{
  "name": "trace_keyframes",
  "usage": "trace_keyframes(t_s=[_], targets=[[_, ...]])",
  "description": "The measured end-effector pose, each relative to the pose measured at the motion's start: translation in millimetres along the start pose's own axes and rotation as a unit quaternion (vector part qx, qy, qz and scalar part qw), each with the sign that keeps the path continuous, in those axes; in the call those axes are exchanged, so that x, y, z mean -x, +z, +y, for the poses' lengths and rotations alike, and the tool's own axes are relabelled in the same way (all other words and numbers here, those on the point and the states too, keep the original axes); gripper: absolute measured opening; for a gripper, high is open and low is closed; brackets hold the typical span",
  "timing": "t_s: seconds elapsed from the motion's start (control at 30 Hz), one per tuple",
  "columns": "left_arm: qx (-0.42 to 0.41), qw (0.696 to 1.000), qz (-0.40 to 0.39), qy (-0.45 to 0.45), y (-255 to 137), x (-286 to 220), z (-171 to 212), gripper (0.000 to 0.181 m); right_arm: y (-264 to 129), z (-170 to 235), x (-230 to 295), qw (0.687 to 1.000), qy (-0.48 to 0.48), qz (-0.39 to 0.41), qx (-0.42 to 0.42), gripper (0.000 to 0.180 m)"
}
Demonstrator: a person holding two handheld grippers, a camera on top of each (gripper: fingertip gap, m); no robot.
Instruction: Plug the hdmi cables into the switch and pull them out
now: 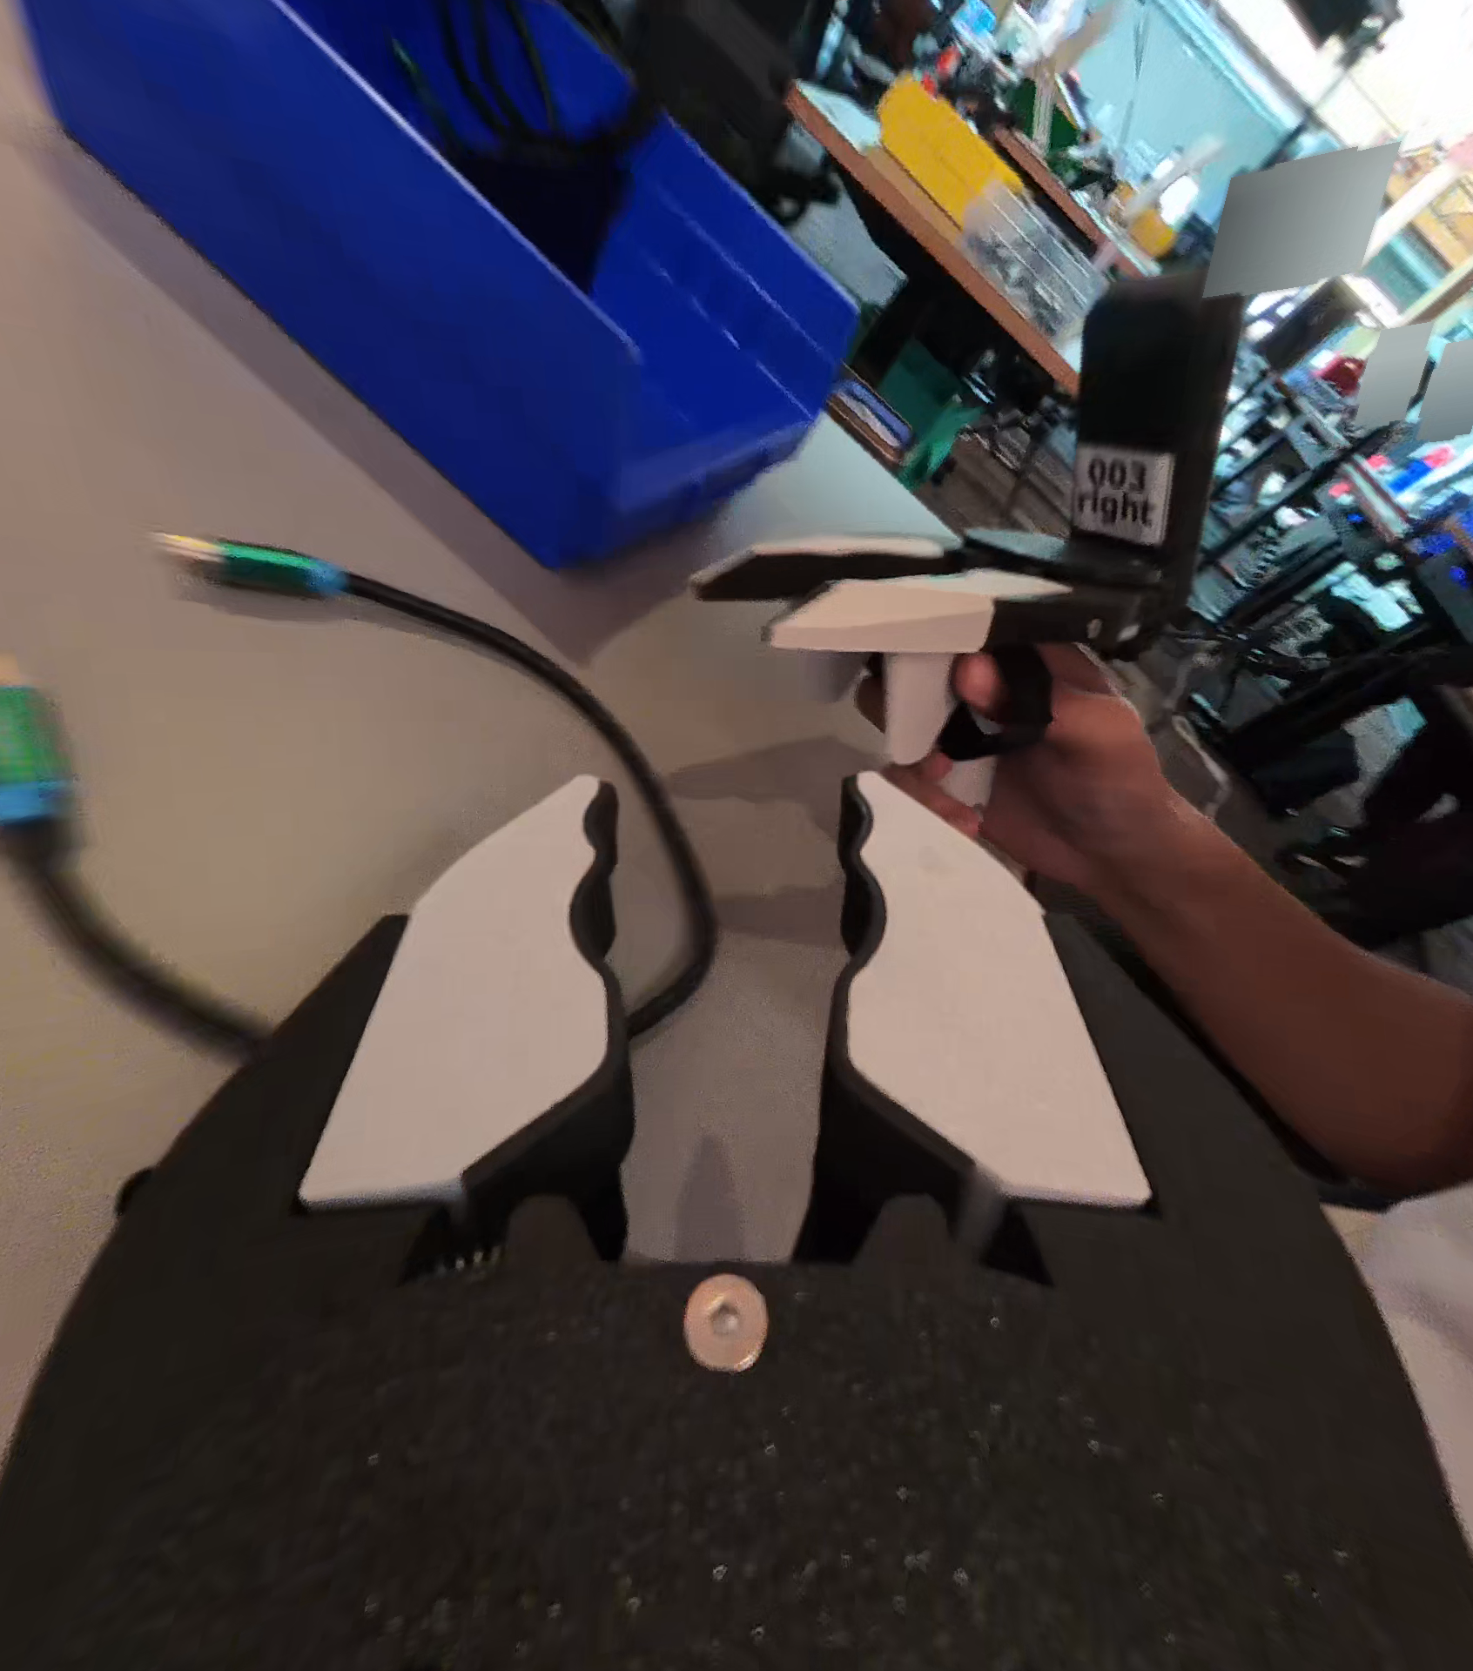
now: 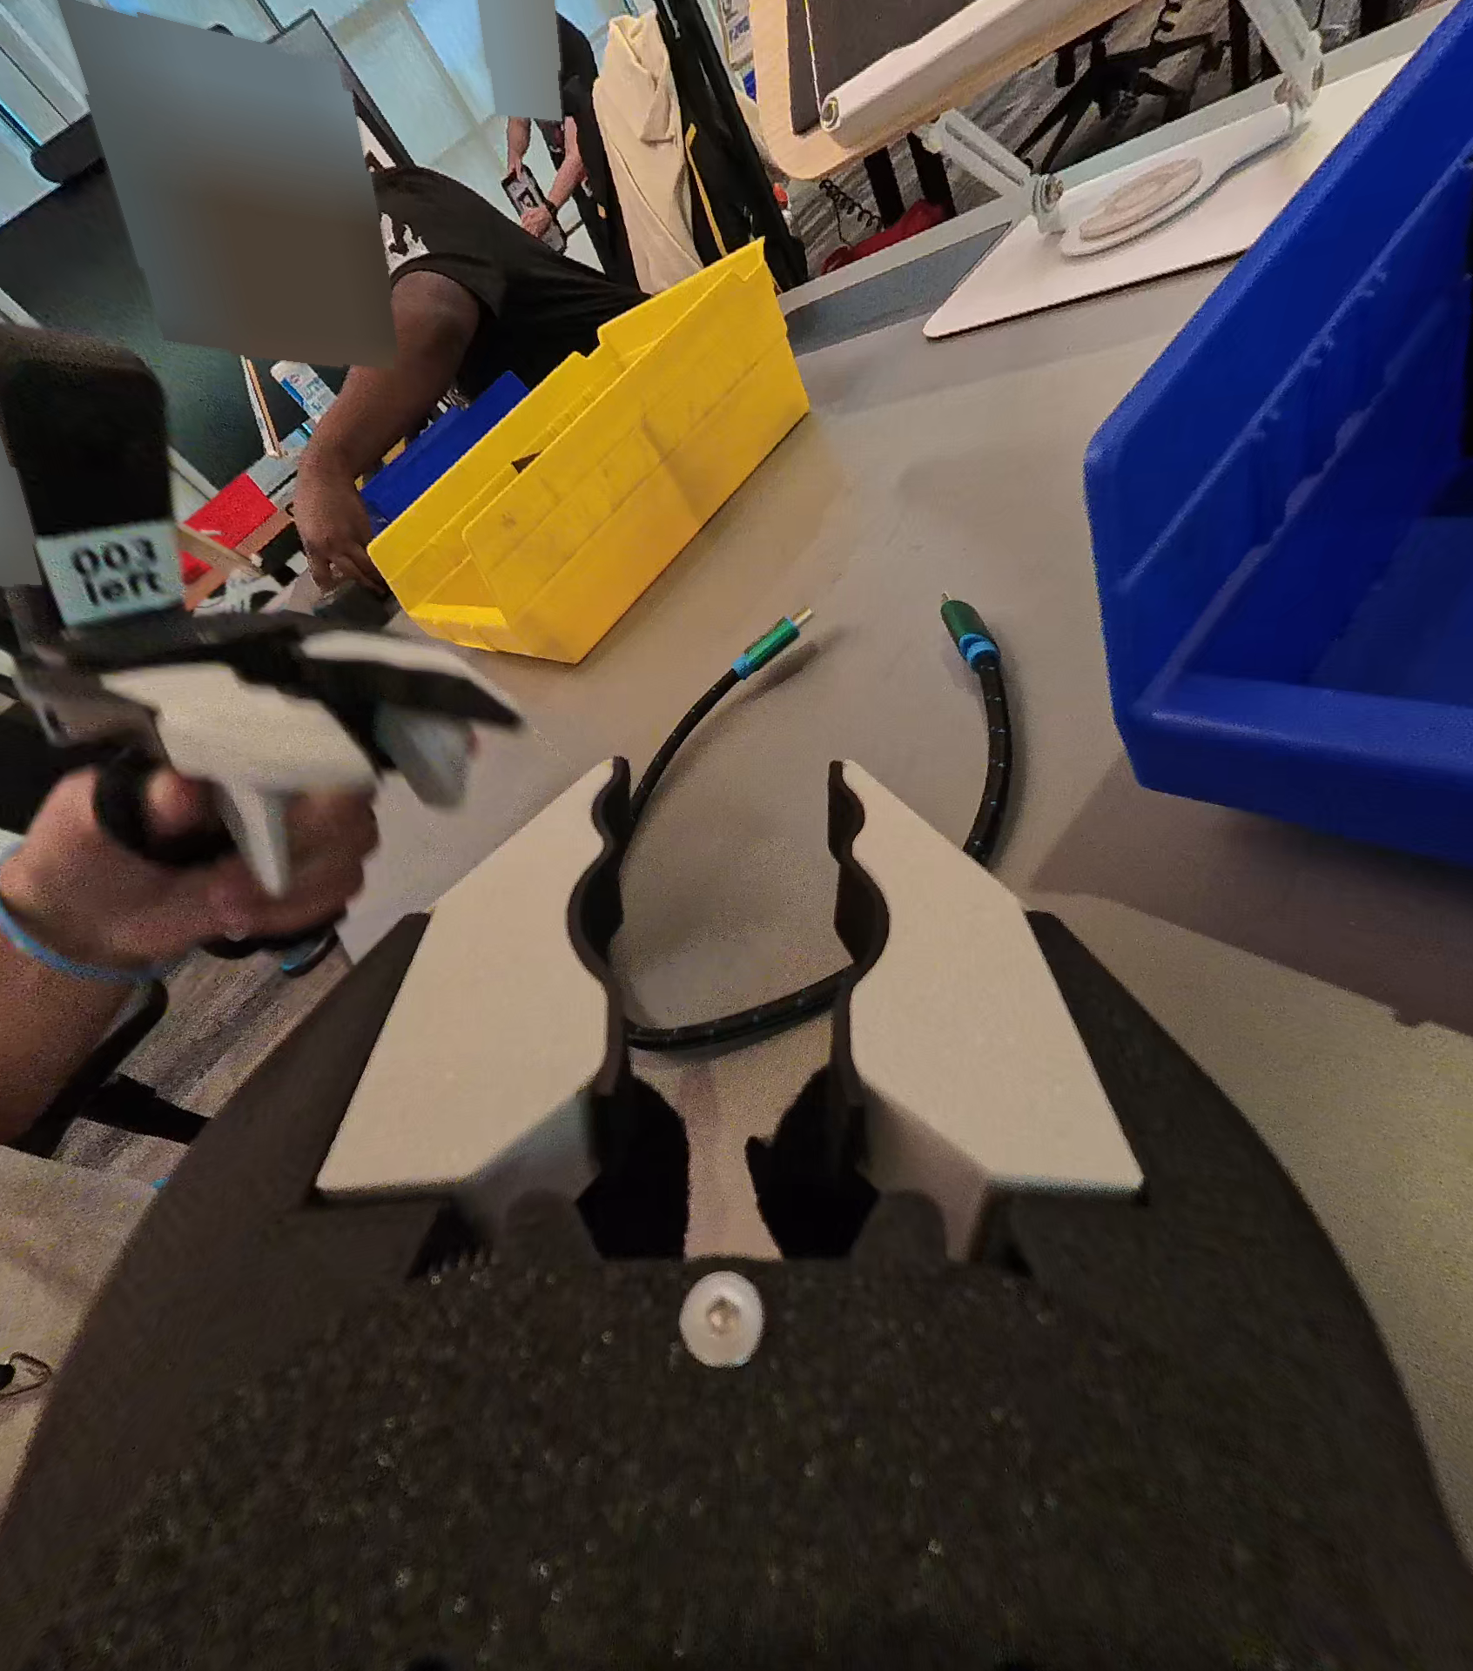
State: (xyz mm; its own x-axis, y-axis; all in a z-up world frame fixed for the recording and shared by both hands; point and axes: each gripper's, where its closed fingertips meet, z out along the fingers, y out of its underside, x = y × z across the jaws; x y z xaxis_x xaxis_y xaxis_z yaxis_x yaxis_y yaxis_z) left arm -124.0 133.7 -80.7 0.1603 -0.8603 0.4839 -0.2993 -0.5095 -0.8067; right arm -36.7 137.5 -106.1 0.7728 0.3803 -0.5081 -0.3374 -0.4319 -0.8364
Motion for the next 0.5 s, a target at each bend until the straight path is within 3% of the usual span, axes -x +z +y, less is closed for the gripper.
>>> trace_keyframes(t_s=[0.17,0.27,0.33,0.5], targets=[[-0.015,0.982,-0.166,0.086,-132,102,-80,0.041,2,0,3,1.000,0.009,-0.011,-0.003,0.043],[0.061,0.944,-0.308,0.106,-192,191,-114,0.035,7,2,6,1.000,0.011,-0.018,0.002,0.044],[0.135,0.924,-0.346,0.091,-202,243,-119,0.044,12,3,7,1.000,0.005,-0.018,0.009,0.044],[0.251,0.905,-0.343,-0.029,-165,338,-105,0.058,21,5,10,1.000,-0.005,-0.017,0.017,0.044]])
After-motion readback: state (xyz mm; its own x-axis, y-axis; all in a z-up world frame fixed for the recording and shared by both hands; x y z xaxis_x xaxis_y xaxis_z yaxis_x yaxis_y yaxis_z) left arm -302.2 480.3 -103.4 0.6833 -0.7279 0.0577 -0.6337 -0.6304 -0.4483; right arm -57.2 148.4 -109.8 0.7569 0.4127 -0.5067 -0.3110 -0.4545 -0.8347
